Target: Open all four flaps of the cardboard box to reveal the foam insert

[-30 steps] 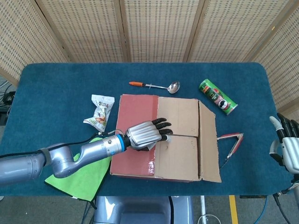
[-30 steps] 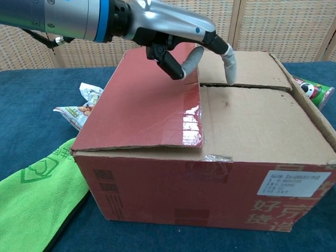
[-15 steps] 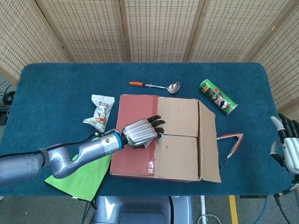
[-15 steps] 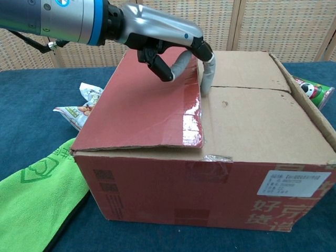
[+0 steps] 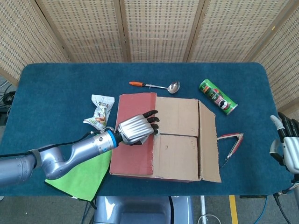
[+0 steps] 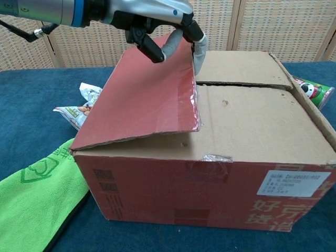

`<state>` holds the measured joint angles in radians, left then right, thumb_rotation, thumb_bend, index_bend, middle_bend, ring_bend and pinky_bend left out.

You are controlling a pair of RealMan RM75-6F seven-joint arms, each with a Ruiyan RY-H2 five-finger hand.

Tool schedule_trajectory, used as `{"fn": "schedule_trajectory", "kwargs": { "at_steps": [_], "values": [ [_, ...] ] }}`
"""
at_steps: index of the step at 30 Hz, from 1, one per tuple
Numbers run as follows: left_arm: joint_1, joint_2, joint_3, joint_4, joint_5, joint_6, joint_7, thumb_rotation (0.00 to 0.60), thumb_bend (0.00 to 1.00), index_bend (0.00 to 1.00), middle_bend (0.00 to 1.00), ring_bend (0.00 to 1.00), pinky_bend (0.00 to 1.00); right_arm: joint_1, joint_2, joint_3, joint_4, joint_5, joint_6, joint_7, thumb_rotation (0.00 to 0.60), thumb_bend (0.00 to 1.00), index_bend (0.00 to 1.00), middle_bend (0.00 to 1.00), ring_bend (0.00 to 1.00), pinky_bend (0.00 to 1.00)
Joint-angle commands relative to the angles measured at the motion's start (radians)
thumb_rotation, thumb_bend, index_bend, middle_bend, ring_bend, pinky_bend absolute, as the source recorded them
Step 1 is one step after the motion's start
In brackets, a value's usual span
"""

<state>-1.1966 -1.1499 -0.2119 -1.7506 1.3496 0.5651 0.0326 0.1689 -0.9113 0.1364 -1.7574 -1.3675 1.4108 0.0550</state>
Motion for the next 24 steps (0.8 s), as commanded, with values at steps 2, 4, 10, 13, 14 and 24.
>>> {"fn": "schedule_trajectory", "kwargs": {
  "at_steps": [2,4,10,13,14,24],
  "values": [
    [0.012,0.032,-0.005,-0.022,0.009,0.018,-0.013,0.572,1.0,0.43,0.38,0.16,0.0,0.001,-0.001,0.003,0.001,0.0,-0.001,0.002,0.6,0.85,0.0,0.0,0.0,0.0],
    [0.019,0.051,-0.007,-0.034,0.014,0.027,-0.023,0.572,1.0,0.43,0.39,0.16,0.0,0.001,-0.002,0.004,0.001,-0.001,-0.002,0.002,0.6,0.85,0.0,0.0,0.0,0.0],
    [0.044,0.127,-0.013,-0.077,0.039,0.051,-0.053,0.57,1.0,0.43,0.39,0.17,0.0,0.004,-0.001,0.009,-0.004,-0.004,-0.004,-0.005,0.6,0.85,0.0,0.0,0.0,0.0],
    [0.063,0.167,-0.014,-0.099,0.058,0.072,-0.075,0.571,1.0,0.43,0.39,0.17,0.0,0.006,-0.003,0.012,-0.007,-0.005,-0.005,-0.007,0.6,0.85,0.0,0.0,0.0,0.0],
    [0.072,0.185,-0.013,-0.107,0.065,0.079,-0.081,0.572,1.0,0.43,0.39,0.17,0.0,0.007,-0.004,0.012,-0.007,-0.005,-0.006,-0.008,0.6,0.85,0.0,0.0,0.0,0.0],
    [0.155,0.307,0.001,-0.146,0.131,0.159,-0.15,0.57,0.99,0.43,0.4,0.17,0.0,0.016,-0.004,0.019,-0.017,-0.009,-0.014,-0.018,0.6,0.85,0.0,0.0,0.0,0.0]
  ]
}}
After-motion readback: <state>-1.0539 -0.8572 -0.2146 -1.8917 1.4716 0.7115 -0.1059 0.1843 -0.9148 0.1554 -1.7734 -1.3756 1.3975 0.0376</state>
